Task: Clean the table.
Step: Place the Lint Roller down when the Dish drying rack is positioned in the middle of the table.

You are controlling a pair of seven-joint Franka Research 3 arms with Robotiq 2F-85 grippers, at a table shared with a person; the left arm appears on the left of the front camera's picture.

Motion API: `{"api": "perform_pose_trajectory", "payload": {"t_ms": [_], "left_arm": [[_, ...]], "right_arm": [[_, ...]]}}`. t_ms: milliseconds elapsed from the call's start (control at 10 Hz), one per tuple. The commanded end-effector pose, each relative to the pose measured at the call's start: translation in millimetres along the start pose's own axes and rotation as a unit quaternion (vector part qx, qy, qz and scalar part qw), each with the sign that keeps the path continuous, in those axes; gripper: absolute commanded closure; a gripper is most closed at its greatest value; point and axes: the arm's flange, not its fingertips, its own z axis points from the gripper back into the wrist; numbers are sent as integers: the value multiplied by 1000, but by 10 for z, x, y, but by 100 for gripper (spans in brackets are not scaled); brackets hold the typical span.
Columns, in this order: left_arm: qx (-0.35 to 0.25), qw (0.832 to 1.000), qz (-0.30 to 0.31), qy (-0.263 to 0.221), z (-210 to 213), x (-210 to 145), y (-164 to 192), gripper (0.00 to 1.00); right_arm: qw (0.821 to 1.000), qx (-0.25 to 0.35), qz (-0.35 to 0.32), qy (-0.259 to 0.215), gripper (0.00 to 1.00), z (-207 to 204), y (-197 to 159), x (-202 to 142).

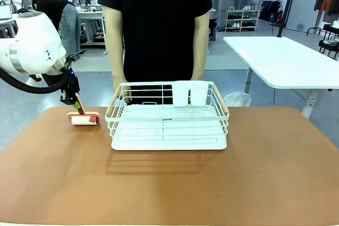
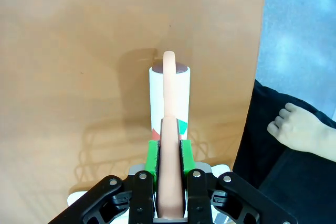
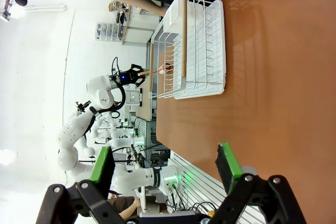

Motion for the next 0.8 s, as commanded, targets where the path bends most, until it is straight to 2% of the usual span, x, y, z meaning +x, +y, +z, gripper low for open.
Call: {"api": "perform_pose_trajectory", "payload": {"t_ms": [0, 100, 200, 300, 700], "left_arm": [[-6, 1000, 8, -10, -3, -27, 94, 63], [-5, 1000, 7, -10, 24, -32, 108, 34], [-6, 1000, 7, -11, 39, -32, 111, 14], [-5, 1000, 7, -14, 53, -36, 121, 0], [28, 999, 14, -38, 136, -69, 190, 0]], "right_arm": [[1000, 7, 5, -4, 0, -13, 21, -26], [1000, 7, 5, -4, 0, -13, 21, -26], [1000, 7, 5, -4, 0, -13, 21, -26], [1000, 7, 5, -4, 0, -13, 21, -26], [1000, 7, 5, -4, 0, -13, 21, -26]]}}
